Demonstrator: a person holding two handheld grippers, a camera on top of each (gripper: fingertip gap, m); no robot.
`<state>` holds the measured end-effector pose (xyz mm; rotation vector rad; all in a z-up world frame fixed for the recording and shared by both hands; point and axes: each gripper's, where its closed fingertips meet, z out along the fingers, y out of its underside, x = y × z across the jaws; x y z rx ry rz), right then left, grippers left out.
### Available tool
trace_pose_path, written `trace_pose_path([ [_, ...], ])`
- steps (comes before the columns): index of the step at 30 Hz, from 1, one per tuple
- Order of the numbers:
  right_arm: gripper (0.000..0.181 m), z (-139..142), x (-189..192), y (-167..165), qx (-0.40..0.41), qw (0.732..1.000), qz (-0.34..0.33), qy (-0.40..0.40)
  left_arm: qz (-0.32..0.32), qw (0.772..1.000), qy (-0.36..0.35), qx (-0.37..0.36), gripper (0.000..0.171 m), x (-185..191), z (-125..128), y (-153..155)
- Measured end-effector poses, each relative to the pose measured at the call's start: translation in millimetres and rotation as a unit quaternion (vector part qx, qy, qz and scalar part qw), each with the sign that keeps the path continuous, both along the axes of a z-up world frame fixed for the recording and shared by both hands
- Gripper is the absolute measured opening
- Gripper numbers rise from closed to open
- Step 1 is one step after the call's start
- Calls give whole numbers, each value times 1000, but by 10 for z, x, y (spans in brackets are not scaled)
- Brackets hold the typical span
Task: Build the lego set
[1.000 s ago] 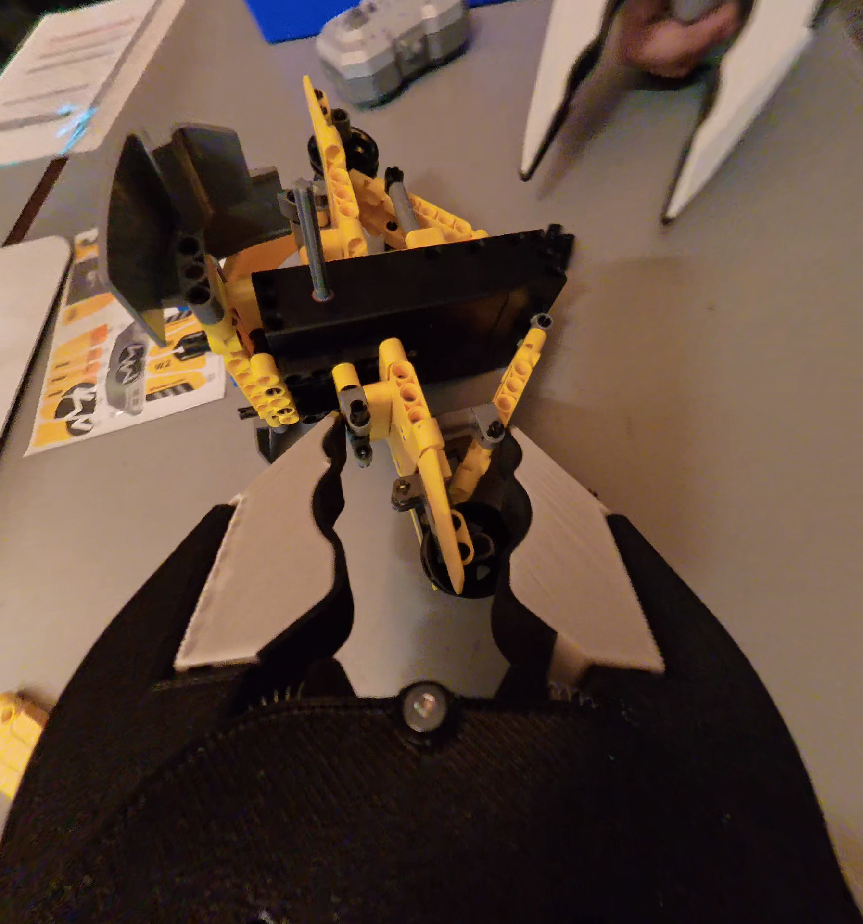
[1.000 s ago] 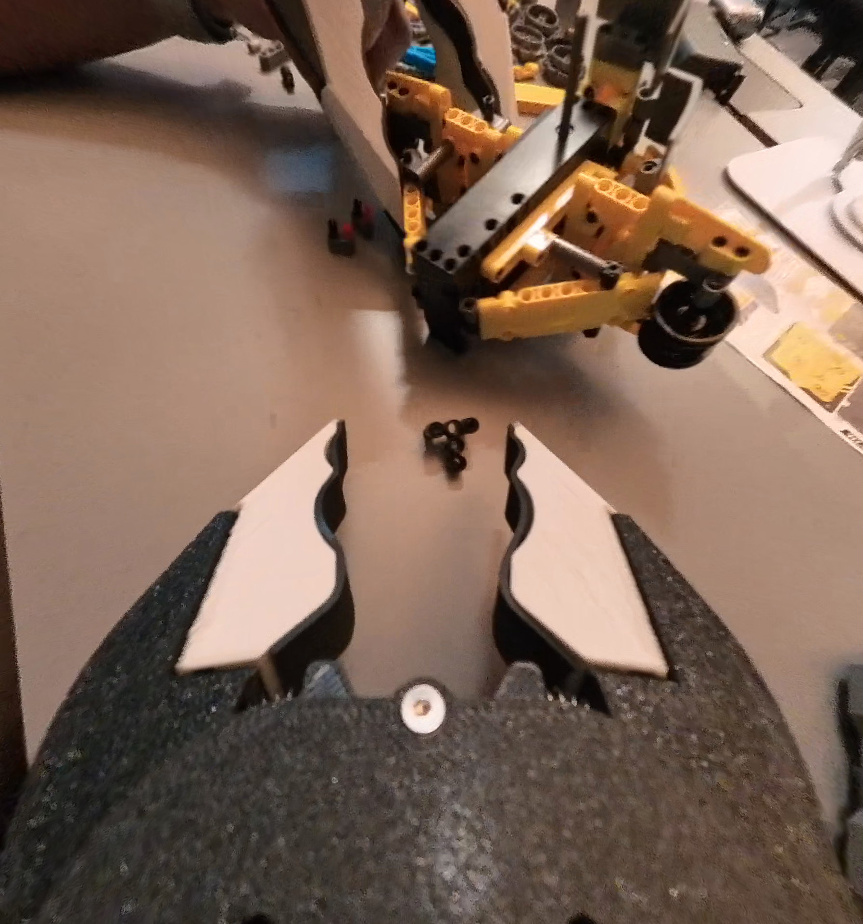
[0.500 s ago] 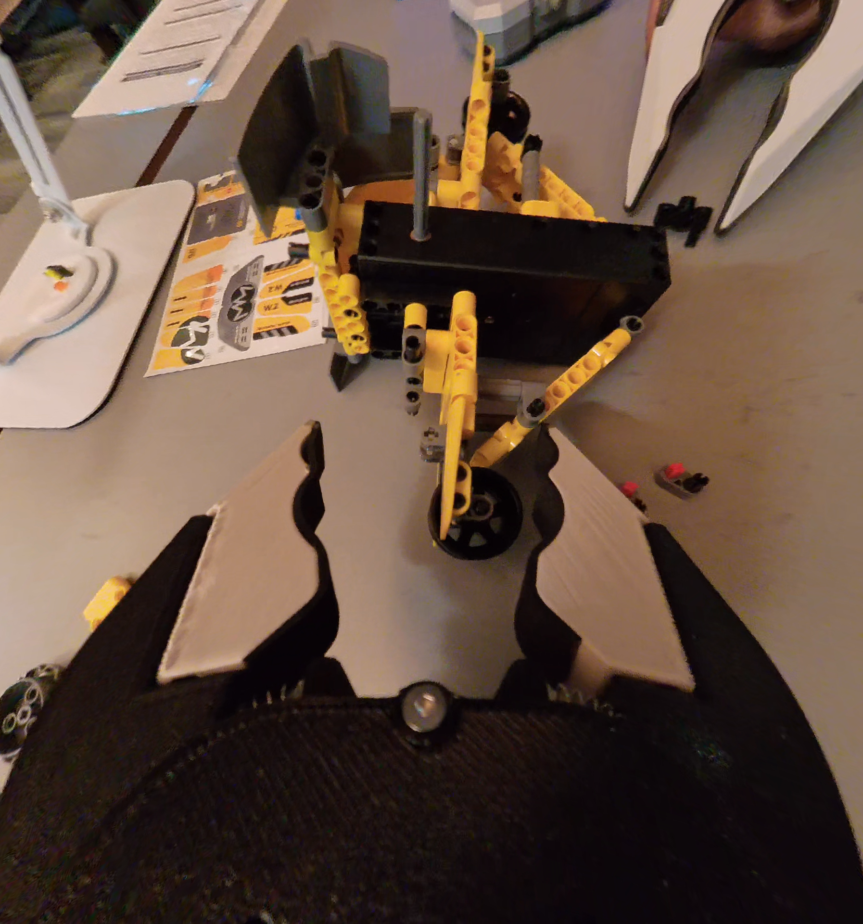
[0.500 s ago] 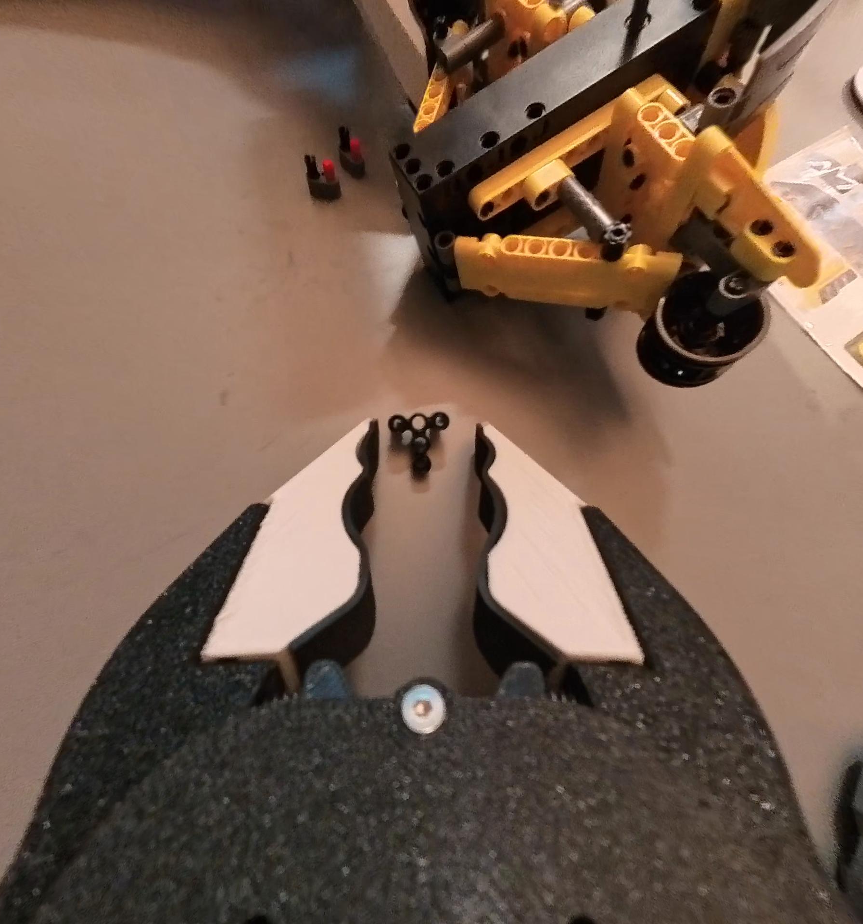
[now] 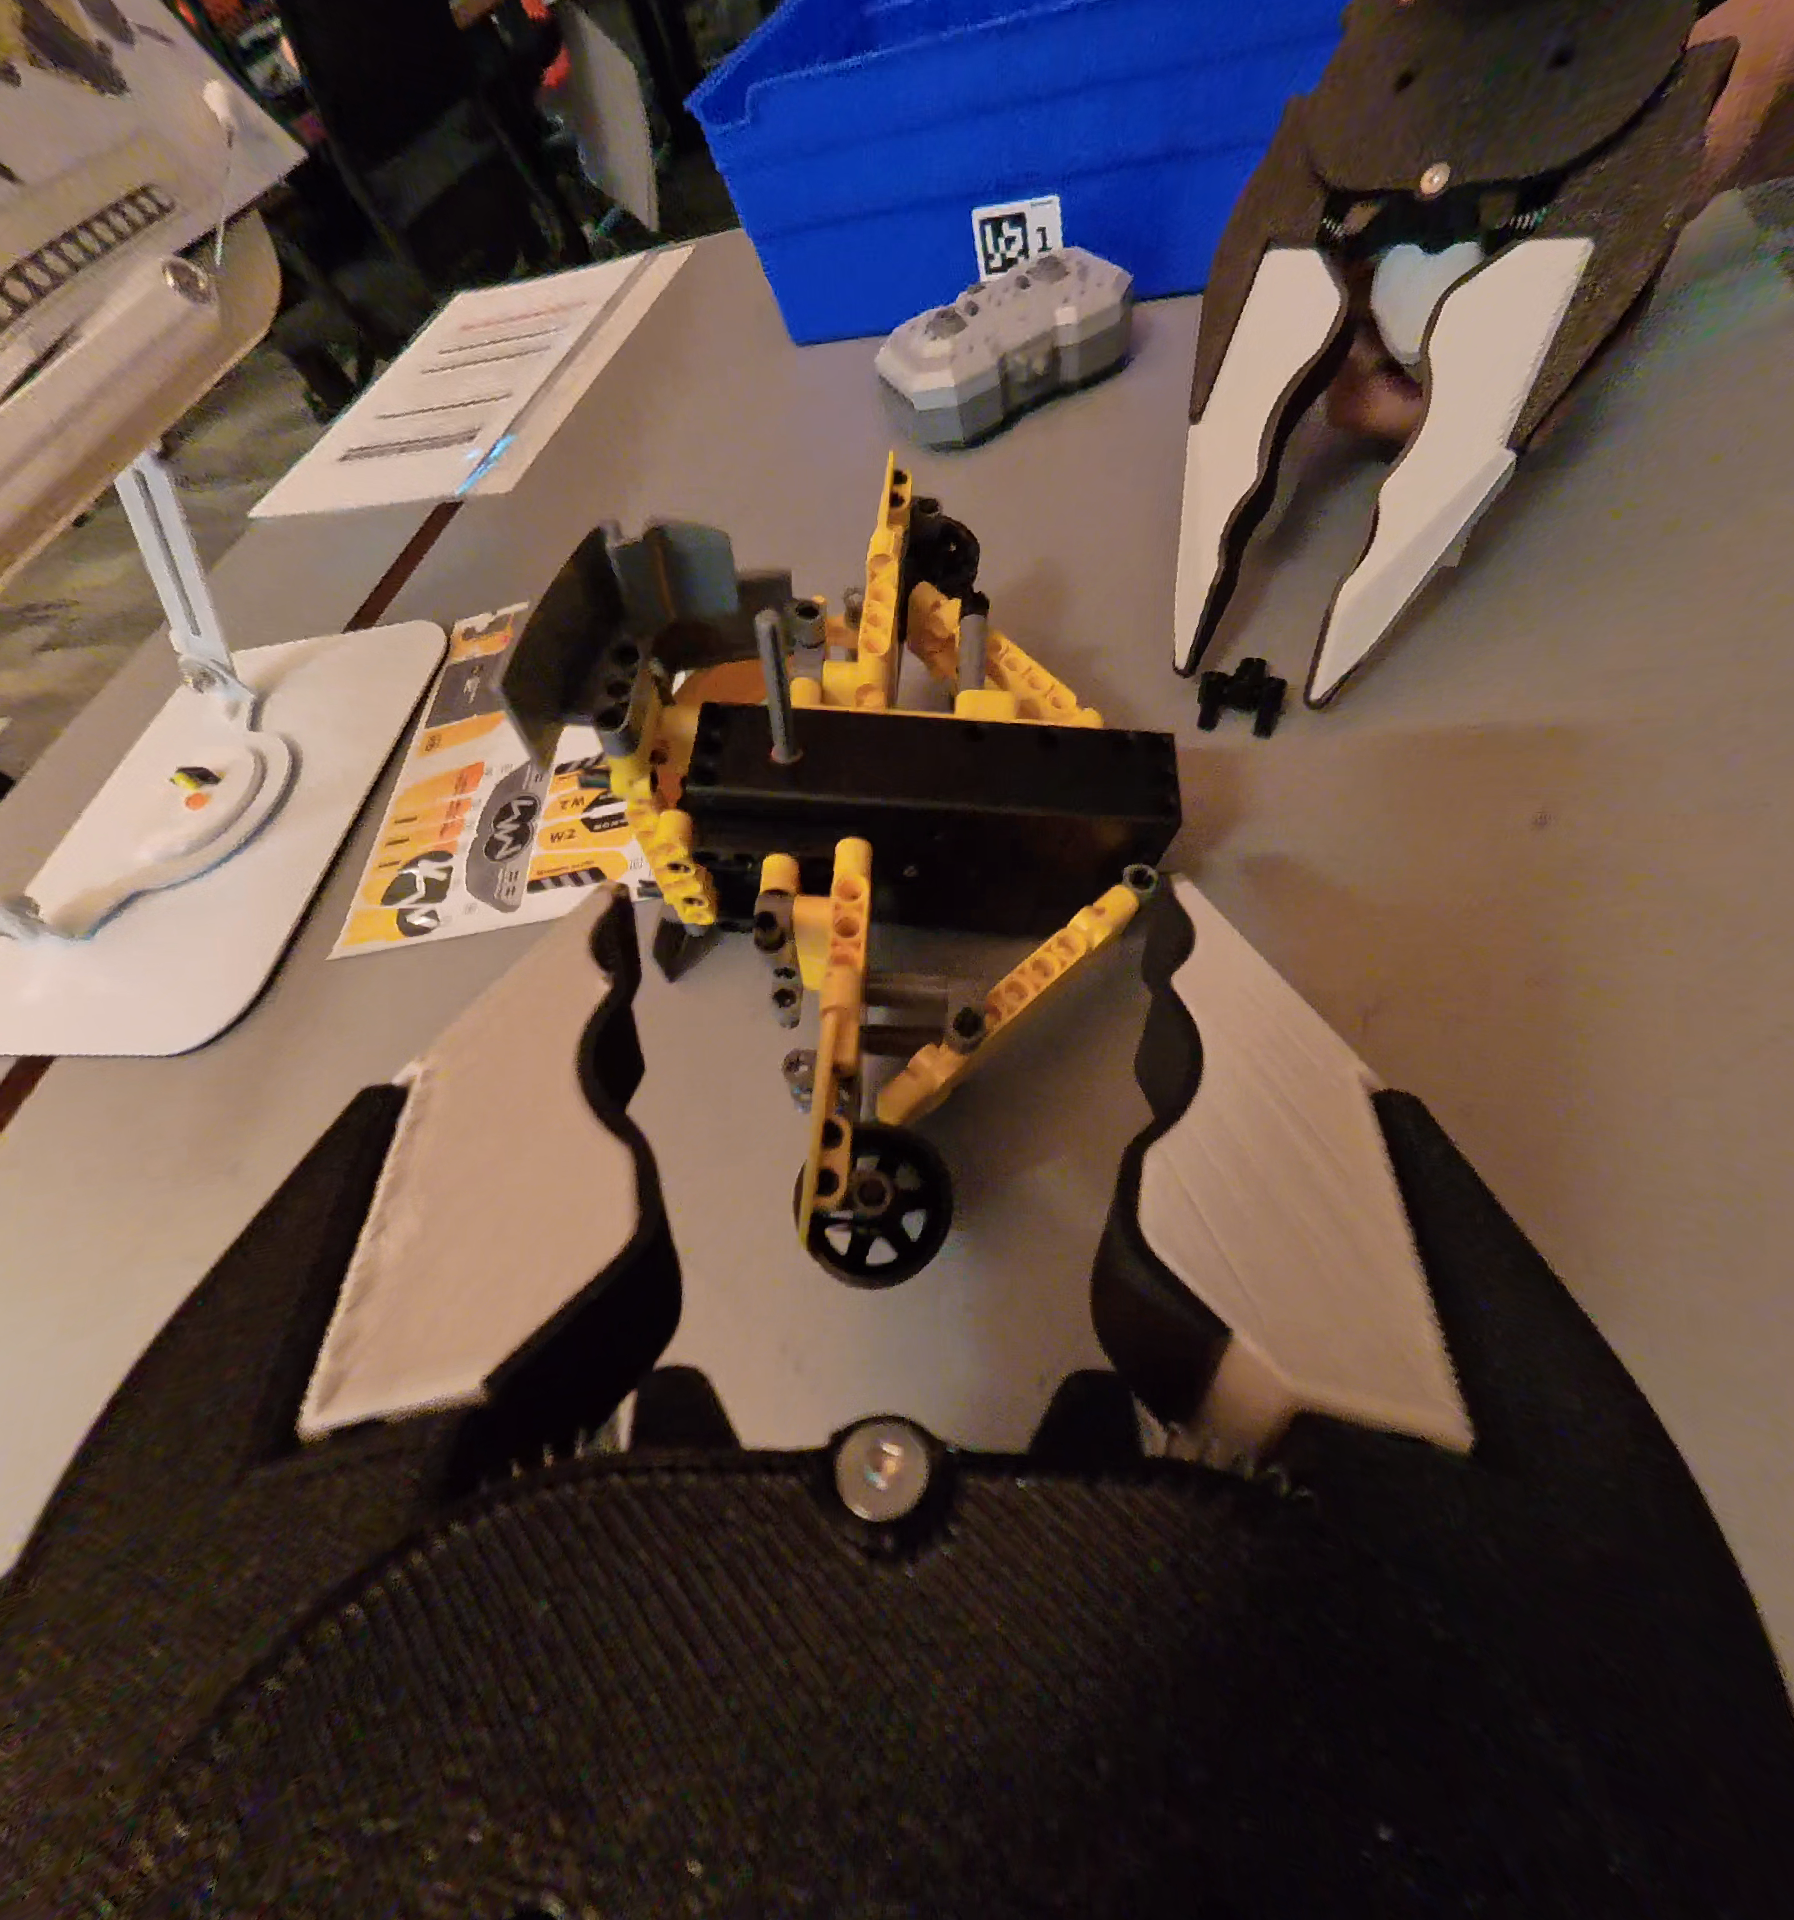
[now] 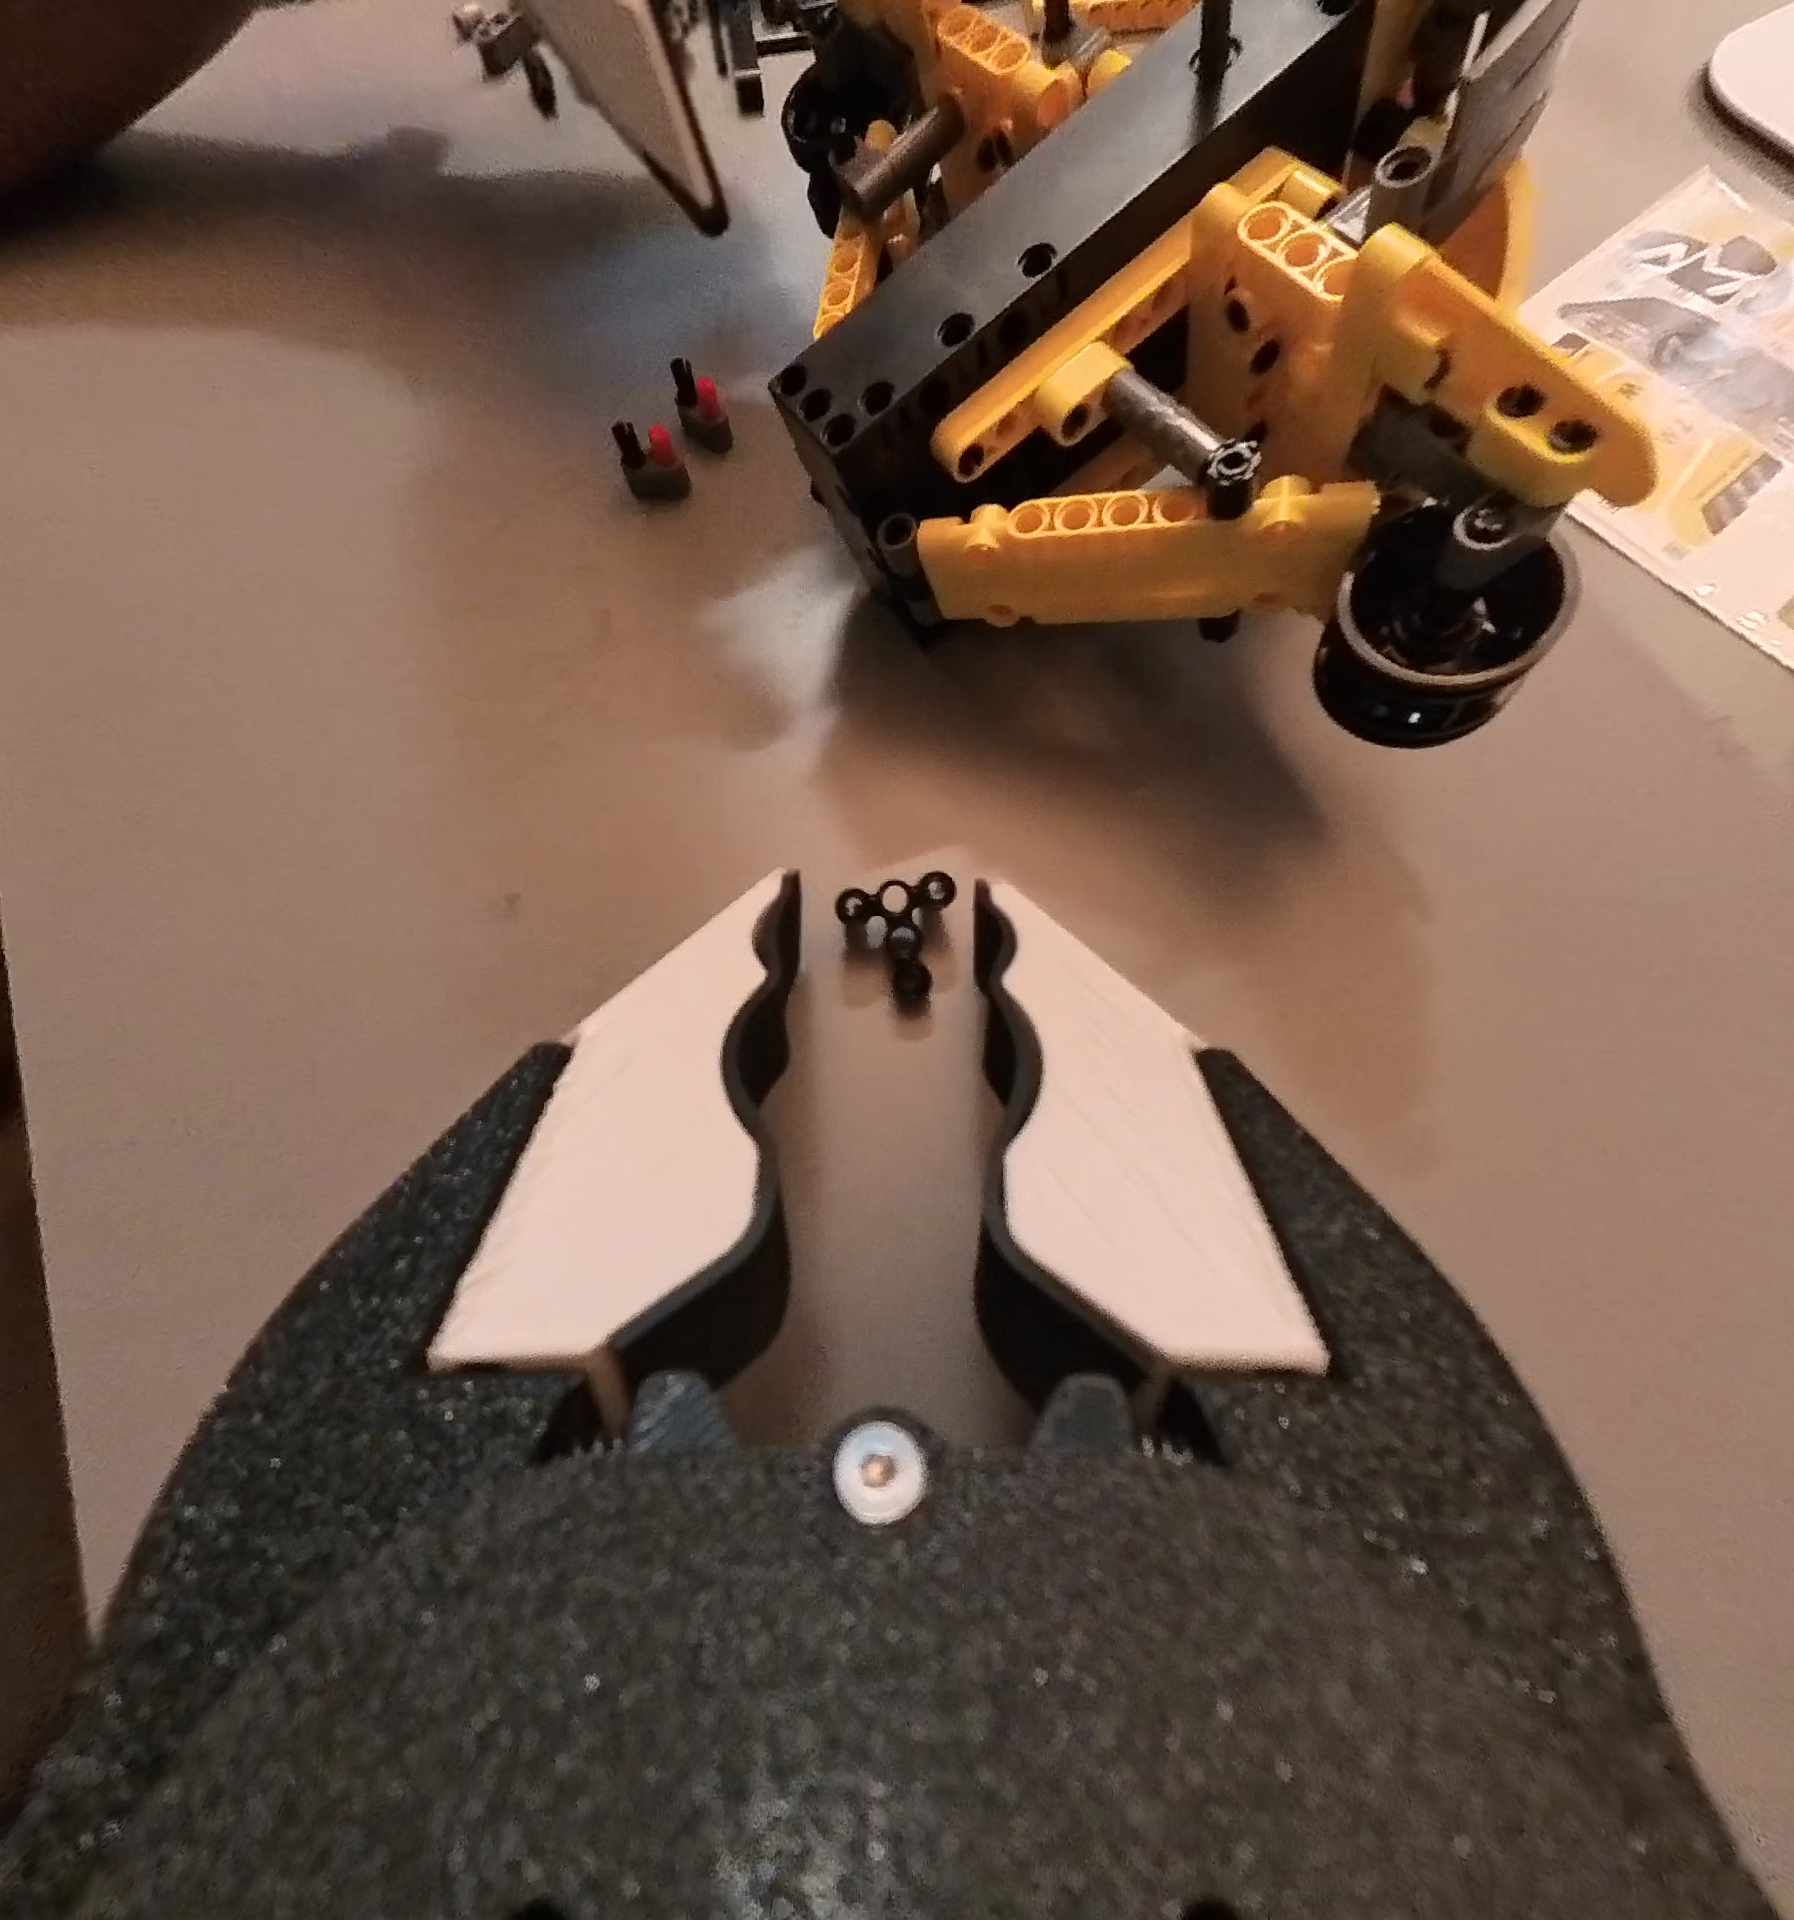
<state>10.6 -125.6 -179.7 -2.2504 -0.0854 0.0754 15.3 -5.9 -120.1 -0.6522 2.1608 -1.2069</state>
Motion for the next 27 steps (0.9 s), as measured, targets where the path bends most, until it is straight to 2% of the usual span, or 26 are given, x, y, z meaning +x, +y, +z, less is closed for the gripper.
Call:
trace_pose_path([
  [5, 23, -51, 16, 11, -15, 999, -12, -26, 6, 1000, -3, 5, 113, 15, -4, -173],
  [12, 22, -24, -30, 57, -13, 1000, 2, -21, 23, 999, 17, 20, 114, 48, -99, -297],
  [17, 22, 270, 30, 195, 15, 997, 25, -76, 34, 998, 29, 38, 113, 80, -186, -343],
  [22, 21, 603, -45, 479, 36, 986, 84, -137, 58, 997, 20, 50, 110, 147, -195, -332],
  [27, 21, 587, -53, 701, 23, 983, 121, -137, 61, 997, 22, 45, 113, 161, -218, -329],
])
